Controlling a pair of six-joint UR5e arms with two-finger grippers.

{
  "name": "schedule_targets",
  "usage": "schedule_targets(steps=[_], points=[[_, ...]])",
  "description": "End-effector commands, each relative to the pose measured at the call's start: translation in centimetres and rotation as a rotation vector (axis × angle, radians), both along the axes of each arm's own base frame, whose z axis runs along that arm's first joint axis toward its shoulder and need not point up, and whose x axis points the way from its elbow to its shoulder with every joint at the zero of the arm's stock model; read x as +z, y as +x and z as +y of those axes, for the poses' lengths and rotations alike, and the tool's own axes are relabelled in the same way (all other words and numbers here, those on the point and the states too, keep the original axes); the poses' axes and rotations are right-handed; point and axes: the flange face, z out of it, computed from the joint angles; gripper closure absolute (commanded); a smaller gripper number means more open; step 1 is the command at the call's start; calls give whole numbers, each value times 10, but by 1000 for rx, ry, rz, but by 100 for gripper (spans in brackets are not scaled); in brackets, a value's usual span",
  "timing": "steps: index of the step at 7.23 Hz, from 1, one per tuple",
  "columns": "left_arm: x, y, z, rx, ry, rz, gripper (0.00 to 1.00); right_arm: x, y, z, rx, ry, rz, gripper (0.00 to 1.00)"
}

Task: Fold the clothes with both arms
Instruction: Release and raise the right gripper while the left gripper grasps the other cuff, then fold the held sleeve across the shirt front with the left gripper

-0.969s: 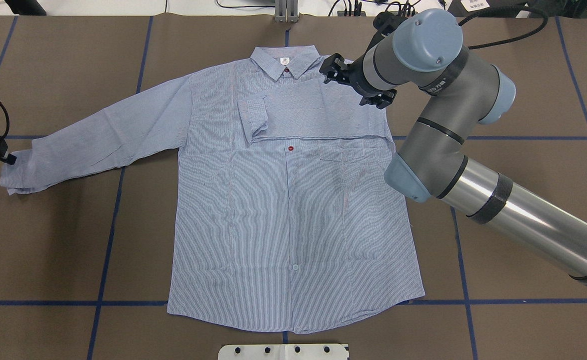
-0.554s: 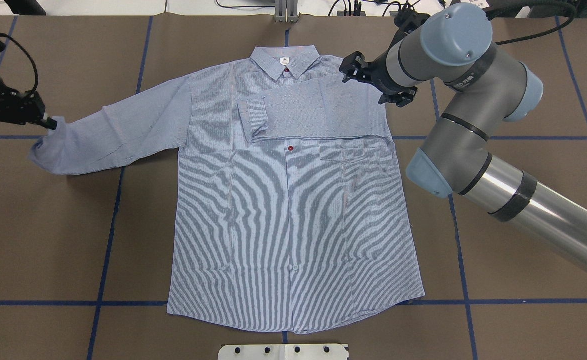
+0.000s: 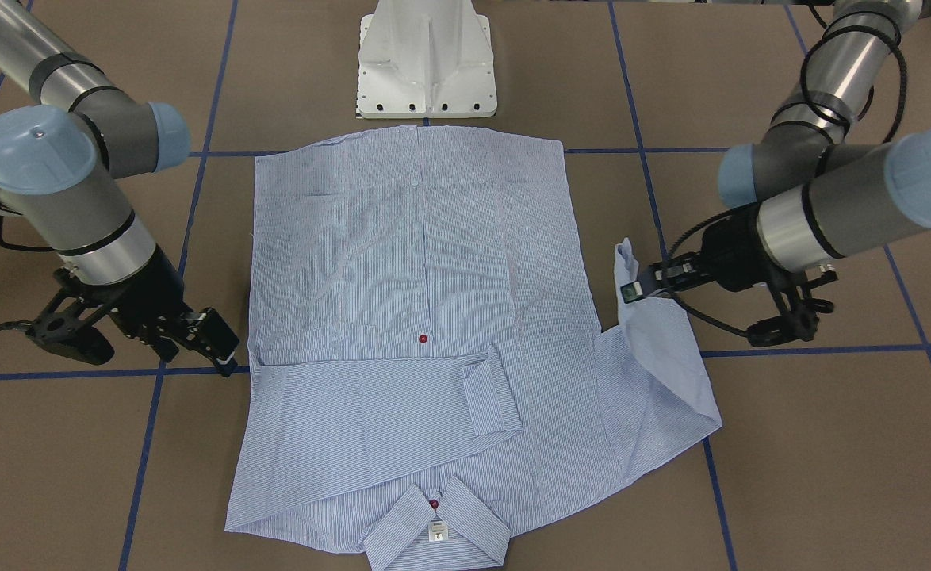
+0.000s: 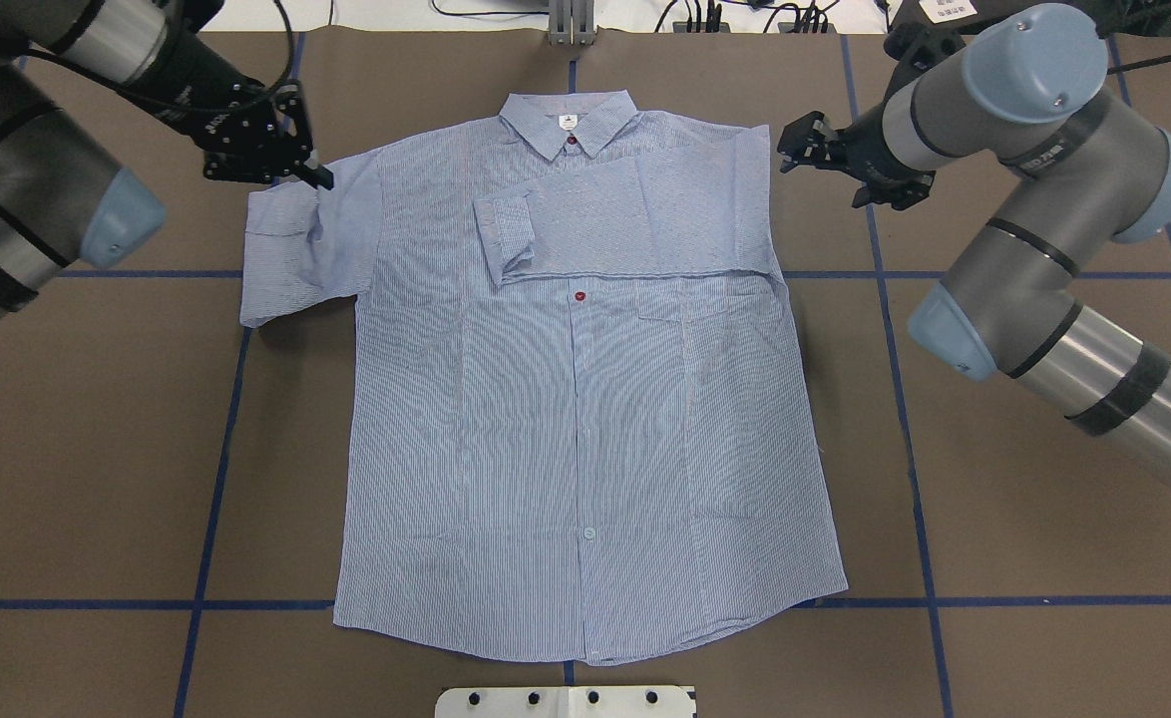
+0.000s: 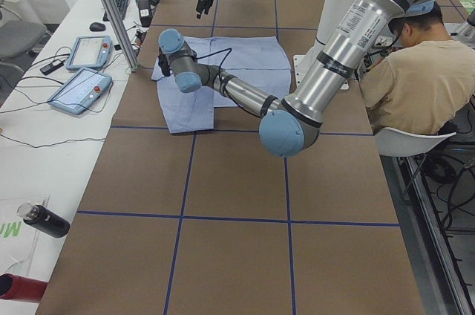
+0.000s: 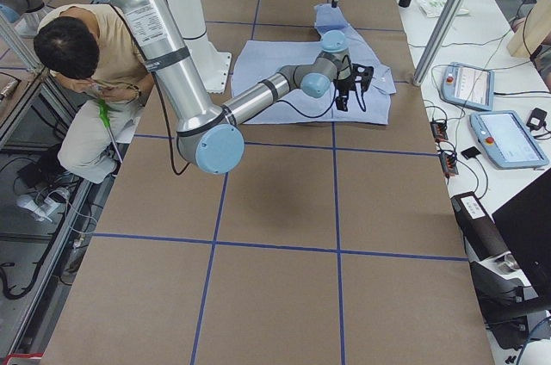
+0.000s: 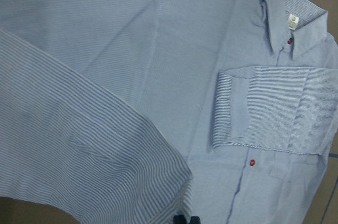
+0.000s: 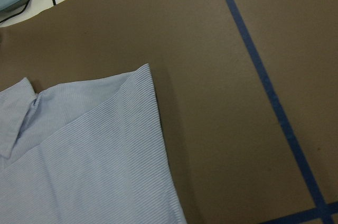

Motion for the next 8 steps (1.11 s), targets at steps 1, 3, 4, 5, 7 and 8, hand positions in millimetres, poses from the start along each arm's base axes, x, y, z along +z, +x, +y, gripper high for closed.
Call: schedule_targets(steps=[1,3,4,5,7,8], points=[[-88,72,-5,-86,-45,14,100,71,54,9,-71,40,41,1],[-145,150,4,-218,-73,73,100,119,109,15,-126,61,66,0],[-171,179,10,-259,-101,118,100,131,126,18,-137,65,74,0],[-192,203,16,-282,-107,126,100,134,128,18,-137,64,77,0],[-200,230,36,-302,-126,134,100,138,131,19,-133,58,81,0],[-197,234,39,-300,-130,131,100,138,131,19,-129,57,82,0]])
